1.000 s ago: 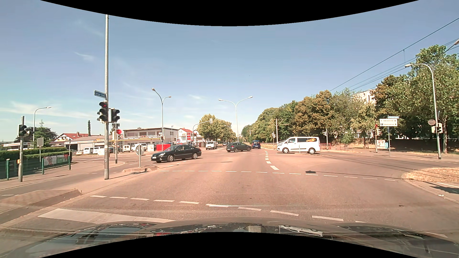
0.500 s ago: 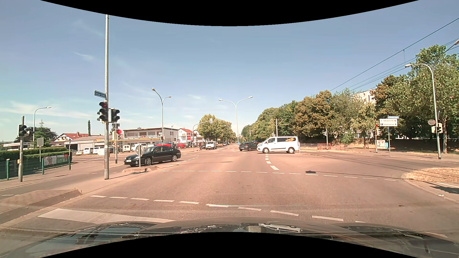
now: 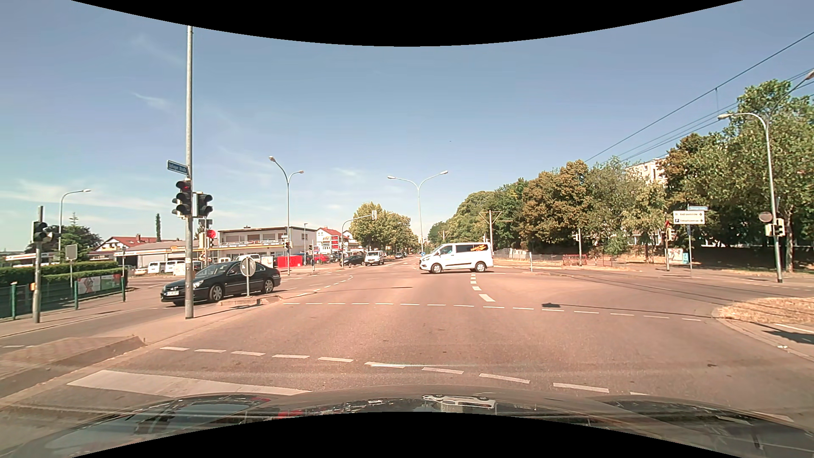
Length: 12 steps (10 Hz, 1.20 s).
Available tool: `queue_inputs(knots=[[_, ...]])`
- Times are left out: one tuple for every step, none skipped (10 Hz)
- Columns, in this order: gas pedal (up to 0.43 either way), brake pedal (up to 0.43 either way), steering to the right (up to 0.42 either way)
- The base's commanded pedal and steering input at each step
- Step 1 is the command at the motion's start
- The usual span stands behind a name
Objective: Follow the waypoints while adhering to traffic rules and regulations
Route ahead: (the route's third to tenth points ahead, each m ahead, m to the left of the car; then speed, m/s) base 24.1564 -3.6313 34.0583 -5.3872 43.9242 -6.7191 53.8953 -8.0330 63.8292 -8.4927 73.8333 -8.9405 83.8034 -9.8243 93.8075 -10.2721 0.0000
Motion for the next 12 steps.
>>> queue_inputs(knots=[[0.000, 0.244, 0.008], [0.000, 0.238, 0.008], [0.000, 0.238, 0.008], [0.000, 0.238, 0.008], [0.000, 0.238, 0.008], [0.000, 0.238, 0.008], [0.000, 0.238, 0.008], [0.000, 0.238, 0.008], [0.000, 0.238, 0.008], [0.000, 0.244, 0.008], [0.000, 0.238, 0.008], [0.000, 0.238, 0.008]])
